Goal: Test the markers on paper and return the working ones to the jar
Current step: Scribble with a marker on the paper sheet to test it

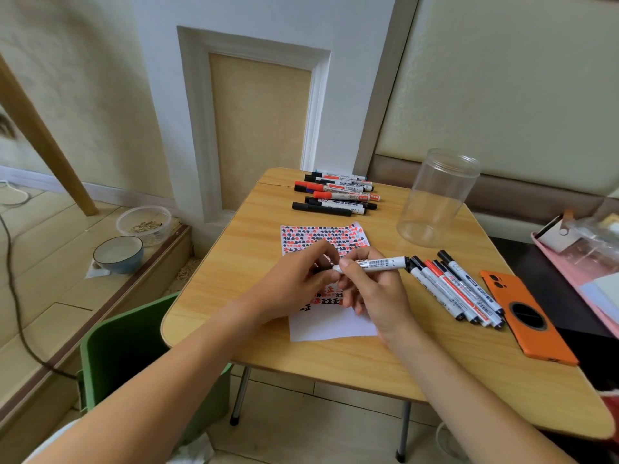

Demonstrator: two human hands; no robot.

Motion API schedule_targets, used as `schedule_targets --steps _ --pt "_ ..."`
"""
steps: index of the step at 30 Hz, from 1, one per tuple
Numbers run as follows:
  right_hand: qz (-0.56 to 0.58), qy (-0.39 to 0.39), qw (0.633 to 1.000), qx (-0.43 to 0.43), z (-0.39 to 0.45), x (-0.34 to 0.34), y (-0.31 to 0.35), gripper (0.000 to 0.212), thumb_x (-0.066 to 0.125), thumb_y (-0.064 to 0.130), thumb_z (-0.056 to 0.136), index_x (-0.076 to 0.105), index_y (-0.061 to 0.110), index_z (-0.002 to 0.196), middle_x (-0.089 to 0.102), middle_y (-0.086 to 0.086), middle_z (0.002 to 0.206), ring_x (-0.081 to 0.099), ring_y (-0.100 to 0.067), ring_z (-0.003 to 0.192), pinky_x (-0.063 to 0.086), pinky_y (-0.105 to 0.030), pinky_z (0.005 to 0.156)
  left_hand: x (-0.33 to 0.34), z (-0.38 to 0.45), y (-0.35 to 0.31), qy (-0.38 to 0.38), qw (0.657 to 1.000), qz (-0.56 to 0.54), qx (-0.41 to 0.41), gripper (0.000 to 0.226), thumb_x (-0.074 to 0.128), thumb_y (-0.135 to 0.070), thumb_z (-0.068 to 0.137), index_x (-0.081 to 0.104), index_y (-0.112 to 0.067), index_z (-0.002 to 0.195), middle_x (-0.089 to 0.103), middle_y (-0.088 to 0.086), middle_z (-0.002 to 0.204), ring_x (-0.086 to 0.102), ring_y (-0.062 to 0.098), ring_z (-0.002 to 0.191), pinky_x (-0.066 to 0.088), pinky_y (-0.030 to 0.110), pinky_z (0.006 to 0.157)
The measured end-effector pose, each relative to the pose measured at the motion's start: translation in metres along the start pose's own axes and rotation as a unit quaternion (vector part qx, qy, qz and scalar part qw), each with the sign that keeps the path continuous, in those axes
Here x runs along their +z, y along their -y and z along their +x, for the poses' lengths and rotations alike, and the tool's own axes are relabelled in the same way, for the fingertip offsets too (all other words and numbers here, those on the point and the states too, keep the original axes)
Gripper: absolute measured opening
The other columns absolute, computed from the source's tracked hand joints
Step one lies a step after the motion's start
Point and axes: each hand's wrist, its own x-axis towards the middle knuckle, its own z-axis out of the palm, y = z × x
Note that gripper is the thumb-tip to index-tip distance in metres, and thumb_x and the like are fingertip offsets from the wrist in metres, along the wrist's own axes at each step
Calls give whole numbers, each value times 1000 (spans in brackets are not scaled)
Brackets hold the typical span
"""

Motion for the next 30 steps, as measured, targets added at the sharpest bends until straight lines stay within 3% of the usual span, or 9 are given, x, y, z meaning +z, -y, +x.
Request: schedule_targets --steps 4,7,12,15,17,22,30 --pt "54 -16 998 21 -1 0 4 23 66 31 97 57 11 104 65 -12 74 55 -21 46 35 -23 40 -7 0 0 -5 1000 20 5 6 62 -22 101 62 -17 104 62 -15 81 58 1 70 41 17 61" --pt "92 -68 993 43 0 -5 4 18 64 33 99 57 17 100 64 -12 77 55 -21 48 36 -24 42 -20 -1 6 -12 998 62 -7 9 62 -27 101 63 -18 105 61 -21 84 58 -6 77 38 11 62" --pt "-2 -37 999 3 0 -3 -1 14 58 23 104 60 10 98 66 -11 74 57 -23 47 37 -24 40 -24 -6 7 -21 1000 7 -6 15 61 -33 101 64 -19 105 66 -5 87 59 10 75 42 15 60" --pt "-48 -9 999 -11 -1 0 -2 18 56 26 106 58 9 98 67 -16 78 58 -26 49 38 -26 42 -16 -7 4 -41 999 -28 -2 26 73 -38 92 70 -24 114 70 -13 101 65 2 94 51 17 75" --pt "-61 -6 998 -11 -2 0 -2 16 60 29 103 58 14 96 64 -12 72 58 -25 51 39 -27 43 -13 -7 4 -37 996 -72 -22 30 77 -36 88 74 -24 116 74 -13 107 67 3 101 55 23 85" --pt "-88 -1 996 -9 -5 0 0 12 66 28 100 61 18 98 57 -11 58 55 -18 49 39 -26 44 -11 -6 5 -33 989 -136 -53 20 75 -31 91 76 -22 109 77 -5 98 72 15 89 59 37 82" --pt "-86 0 996 -15 -5 0 1 13 66 26 100 60 16 96 55 -13 57 52 -18 48 38 -26 44 -9 -6 2 -26 982 -177 -66 14 73 -24 93 74 -17 106 75 -3 96 71 14 91 58 31 81"
